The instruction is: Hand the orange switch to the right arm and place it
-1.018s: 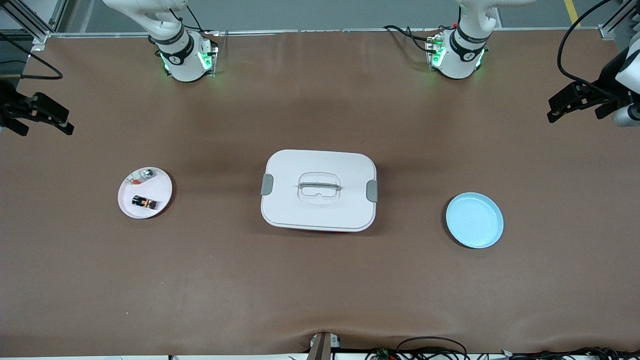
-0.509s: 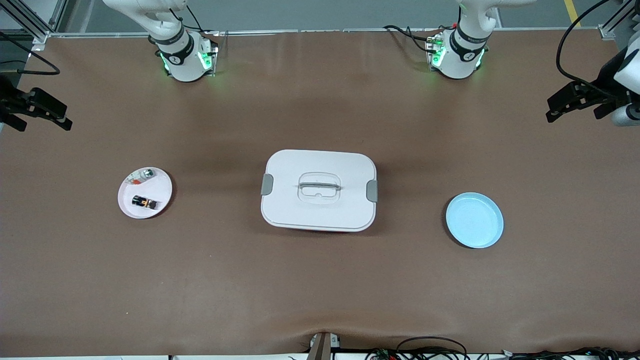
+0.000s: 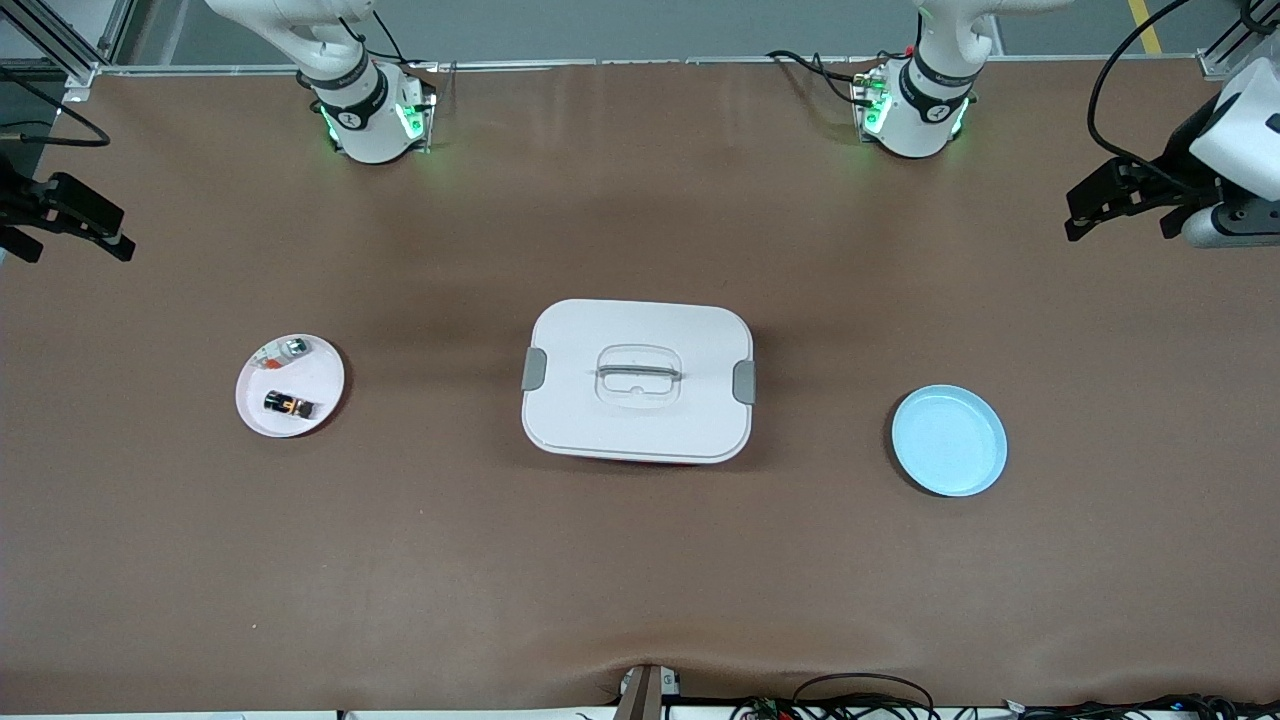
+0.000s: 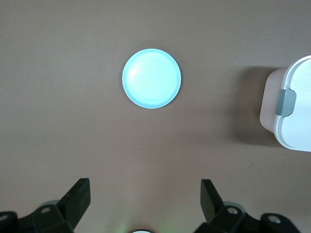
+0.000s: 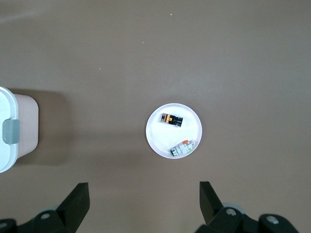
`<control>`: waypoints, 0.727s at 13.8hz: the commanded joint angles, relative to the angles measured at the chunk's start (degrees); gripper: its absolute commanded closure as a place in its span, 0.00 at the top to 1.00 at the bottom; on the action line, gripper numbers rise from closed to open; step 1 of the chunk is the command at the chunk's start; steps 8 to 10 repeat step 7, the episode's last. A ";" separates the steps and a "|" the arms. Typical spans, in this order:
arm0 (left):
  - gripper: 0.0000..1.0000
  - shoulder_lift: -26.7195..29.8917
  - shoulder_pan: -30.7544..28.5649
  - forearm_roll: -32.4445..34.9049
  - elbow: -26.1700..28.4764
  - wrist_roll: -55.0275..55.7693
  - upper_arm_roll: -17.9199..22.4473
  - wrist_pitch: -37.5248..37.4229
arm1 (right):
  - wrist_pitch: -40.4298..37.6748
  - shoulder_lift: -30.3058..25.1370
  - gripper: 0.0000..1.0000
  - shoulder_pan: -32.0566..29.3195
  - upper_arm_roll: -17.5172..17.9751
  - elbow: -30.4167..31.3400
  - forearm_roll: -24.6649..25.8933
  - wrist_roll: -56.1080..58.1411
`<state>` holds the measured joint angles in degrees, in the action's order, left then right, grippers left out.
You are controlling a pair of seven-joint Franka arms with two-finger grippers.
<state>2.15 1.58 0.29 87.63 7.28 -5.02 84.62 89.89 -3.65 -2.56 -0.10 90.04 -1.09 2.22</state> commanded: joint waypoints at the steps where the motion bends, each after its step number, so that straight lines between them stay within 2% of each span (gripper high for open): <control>1: 1.00 0.57 -0.70 -0.99 -0.18 -0.08 -0.26 -0.77 | -0.86 1.19 1.00 0.02 -0.60 -2.07 -0.49 -0.55; 10: 1.00 0.49 -0.78 -0.55 -0.70 0.01 0.09 -0.68 | -0.94 1.19 1.00 0.28 -0.60 -1.89 0.12 -0.46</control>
